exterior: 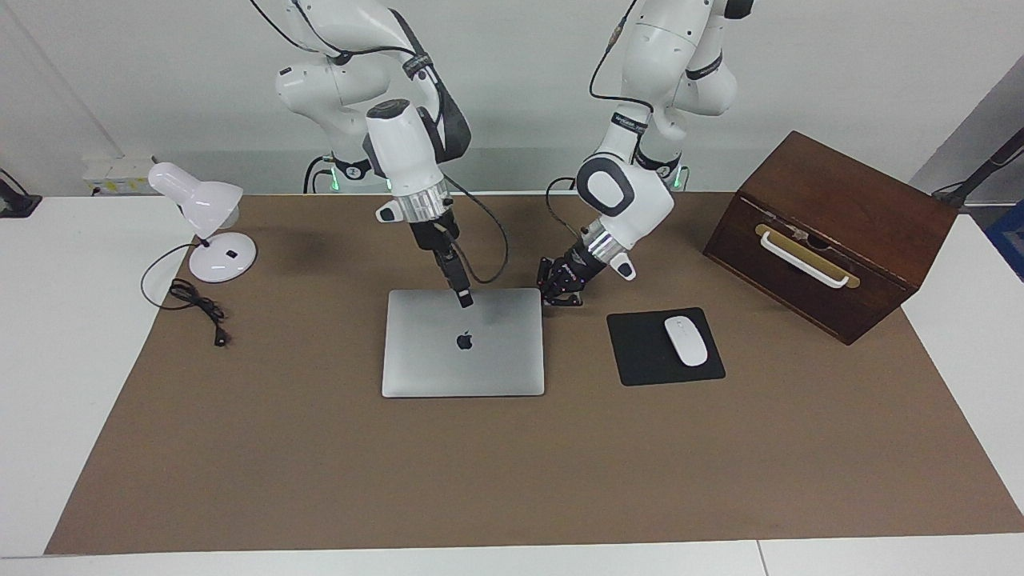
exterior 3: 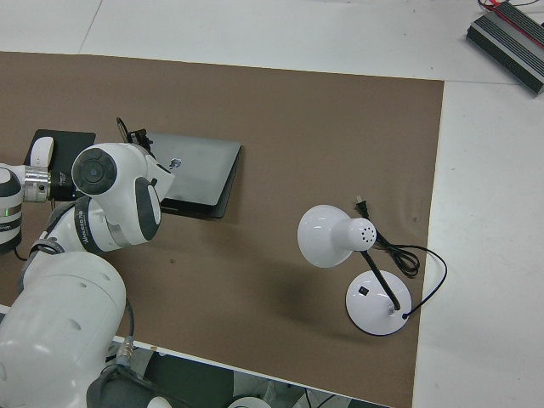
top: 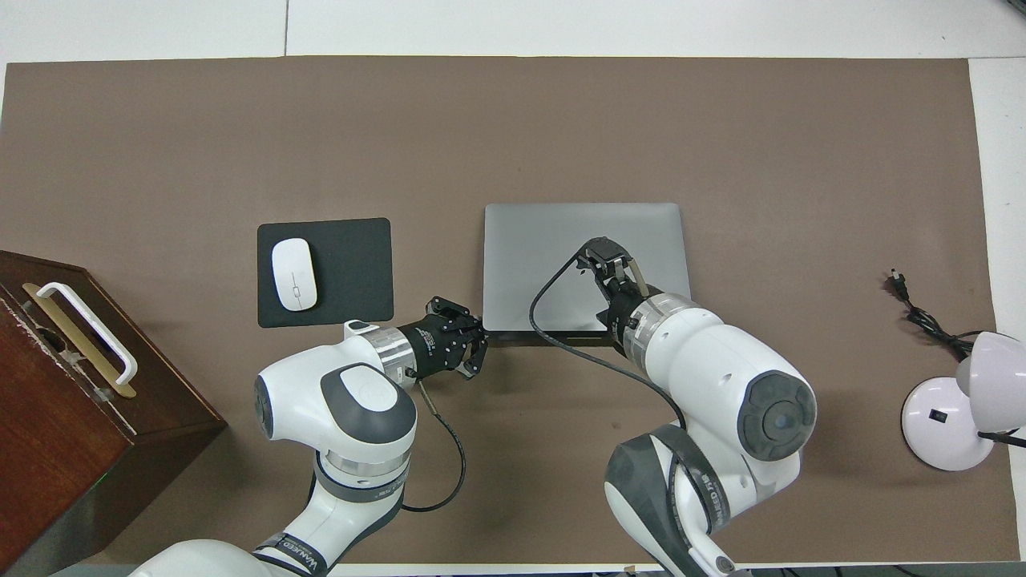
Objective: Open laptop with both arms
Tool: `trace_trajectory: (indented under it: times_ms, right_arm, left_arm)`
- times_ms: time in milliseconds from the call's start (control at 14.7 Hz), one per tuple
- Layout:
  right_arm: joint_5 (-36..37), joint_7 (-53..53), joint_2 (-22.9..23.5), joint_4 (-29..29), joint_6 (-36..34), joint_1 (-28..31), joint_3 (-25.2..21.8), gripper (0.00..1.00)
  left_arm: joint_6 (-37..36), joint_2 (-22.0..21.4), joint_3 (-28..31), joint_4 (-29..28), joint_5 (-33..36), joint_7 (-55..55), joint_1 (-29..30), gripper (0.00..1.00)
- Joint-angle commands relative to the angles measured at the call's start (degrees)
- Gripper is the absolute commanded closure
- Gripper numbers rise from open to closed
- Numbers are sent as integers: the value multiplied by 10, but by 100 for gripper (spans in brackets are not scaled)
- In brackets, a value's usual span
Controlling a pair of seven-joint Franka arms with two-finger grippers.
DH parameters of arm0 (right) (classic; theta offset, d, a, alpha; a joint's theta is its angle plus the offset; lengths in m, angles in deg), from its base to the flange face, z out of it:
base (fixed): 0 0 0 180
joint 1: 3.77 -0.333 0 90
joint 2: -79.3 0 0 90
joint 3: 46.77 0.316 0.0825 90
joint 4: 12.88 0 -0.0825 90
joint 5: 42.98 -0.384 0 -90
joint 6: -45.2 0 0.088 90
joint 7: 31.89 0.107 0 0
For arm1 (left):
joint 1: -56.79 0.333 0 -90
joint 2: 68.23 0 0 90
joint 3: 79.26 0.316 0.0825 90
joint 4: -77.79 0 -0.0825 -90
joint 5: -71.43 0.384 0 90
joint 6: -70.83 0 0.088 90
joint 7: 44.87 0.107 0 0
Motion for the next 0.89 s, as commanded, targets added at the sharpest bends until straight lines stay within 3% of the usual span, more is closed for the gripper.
trace_trajectory:
  times_ms: [0,818]
  right_arm:
    - [-13,21,-23,-30,7,-8,1,0]
    - [-37,43,-20,-51,2,-29,3,0]
  left_arm:
    - [14,17,5,13,-18,12,-19,100]
    - [26,34,5,23,-19,12,-26,100]
